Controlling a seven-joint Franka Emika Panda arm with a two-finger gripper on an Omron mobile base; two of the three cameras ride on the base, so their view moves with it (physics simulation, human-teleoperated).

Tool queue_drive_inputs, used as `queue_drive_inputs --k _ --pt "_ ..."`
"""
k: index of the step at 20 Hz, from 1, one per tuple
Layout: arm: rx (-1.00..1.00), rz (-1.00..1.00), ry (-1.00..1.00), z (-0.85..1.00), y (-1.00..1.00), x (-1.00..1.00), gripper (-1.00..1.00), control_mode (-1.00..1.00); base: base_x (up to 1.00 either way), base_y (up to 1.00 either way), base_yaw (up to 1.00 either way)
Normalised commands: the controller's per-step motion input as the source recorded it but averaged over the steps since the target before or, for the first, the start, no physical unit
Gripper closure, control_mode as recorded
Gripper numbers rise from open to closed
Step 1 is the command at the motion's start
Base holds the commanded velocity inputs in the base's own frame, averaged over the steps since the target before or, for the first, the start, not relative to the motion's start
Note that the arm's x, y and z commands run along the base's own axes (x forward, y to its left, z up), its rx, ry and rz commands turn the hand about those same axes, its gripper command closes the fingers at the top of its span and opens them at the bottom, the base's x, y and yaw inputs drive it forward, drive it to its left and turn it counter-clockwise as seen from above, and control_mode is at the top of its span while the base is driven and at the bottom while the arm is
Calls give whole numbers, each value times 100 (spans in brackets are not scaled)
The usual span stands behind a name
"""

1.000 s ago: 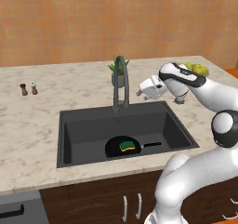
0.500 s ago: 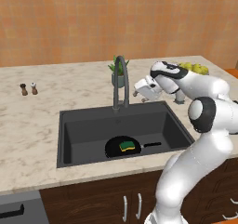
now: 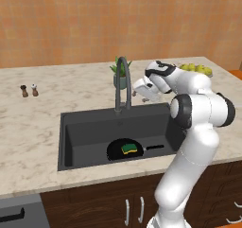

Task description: Pick the pan and sponge and place them into the sink. Then turn on the water.

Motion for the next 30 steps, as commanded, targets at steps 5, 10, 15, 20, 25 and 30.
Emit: queue_drive_inputs --k 5,10,15,20,25,30 --pt "0 22 -36 -72 -65 6 -100 -100 0 0 0" --pt "0 25 -41 -62 -48 0 -100 -100 0 0 0" --pt "-3 27 -28 -82 -24 2 -100 -100 0 0 0" --pt "-1 22 -14 -86 -78 12 -100 -100 0 0 0" --pt "0 23 -21 -76 -62 5 -100 -100 0 0 0" --pt "-4 27 -18 -97 -34 0 -100 -100 0 0 0"
